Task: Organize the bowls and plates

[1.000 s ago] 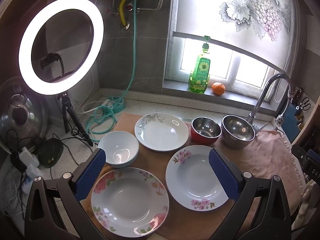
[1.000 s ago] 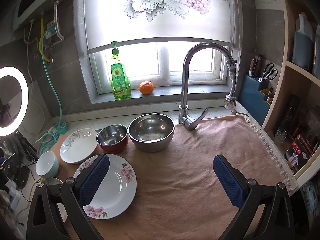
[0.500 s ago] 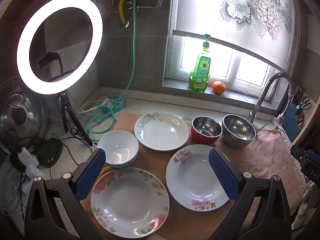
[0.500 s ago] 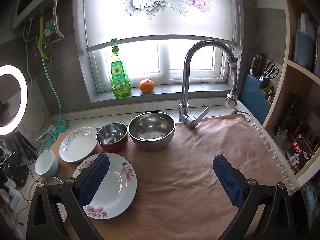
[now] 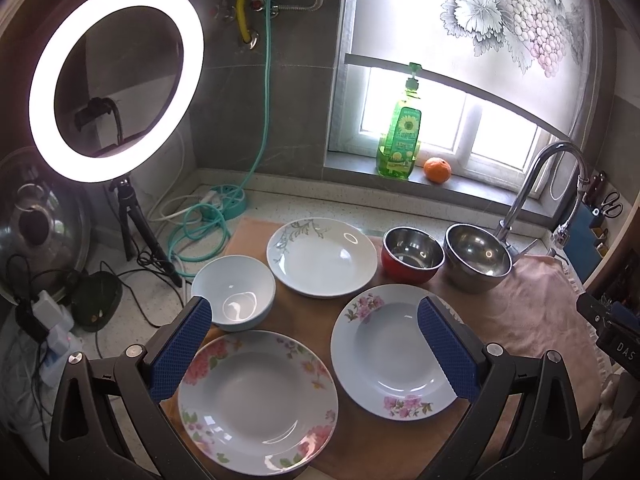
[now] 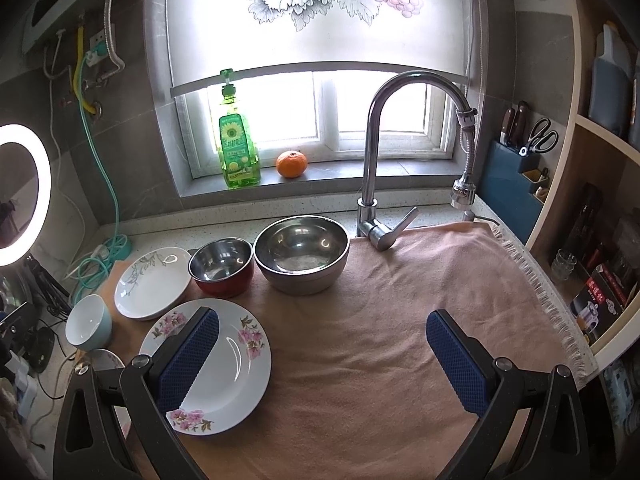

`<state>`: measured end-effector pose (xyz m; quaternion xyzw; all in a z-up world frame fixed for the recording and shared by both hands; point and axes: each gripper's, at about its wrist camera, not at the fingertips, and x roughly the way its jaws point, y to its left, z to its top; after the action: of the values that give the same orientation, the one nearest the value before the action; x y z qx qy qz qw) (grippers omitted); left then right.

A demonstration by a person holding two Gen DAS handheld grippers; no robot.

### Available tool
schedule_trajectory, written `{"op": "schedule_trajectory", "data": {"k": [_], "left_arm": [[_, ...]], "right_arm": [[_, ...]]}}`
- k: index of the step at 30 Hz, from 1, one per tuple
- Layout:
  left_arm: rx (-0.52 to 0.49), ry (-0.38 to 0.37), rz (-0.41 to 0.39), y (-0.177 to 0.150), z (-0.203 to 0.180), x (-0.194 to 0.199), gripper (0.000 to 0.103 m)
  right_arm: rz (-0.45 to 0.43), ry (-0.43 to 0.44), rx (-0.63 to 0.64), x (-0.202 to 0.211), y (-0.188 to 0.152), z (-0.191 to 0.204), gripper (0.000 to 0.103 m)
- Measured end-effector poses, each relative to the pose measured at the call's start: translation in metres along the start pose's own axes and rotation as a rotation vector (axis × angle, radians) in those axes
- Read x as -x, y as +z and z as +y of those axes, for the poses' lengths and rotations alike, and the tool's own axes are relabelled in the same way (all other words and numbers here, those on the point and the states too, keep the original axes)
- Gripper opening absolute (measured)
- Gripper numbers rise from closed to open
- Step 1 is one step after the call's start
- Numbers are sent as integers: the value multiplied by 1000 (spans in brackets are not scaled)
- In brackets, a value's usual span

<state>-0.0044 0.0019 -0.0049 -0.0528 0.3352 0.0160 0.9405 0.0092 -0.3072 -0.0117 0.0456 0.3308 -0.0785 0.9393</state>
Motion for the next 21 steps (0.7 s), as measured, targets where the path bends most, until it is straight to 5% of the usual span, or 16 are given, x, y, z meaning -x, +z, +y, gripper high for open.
{"op": "schedule_trajectory", "data": {"k": [21], "left_arm": [[17, 12, 55, 1, 6, -18, 102]], "right_arm": [[39, 20, 20, -29, -3, 4, 103]]}}
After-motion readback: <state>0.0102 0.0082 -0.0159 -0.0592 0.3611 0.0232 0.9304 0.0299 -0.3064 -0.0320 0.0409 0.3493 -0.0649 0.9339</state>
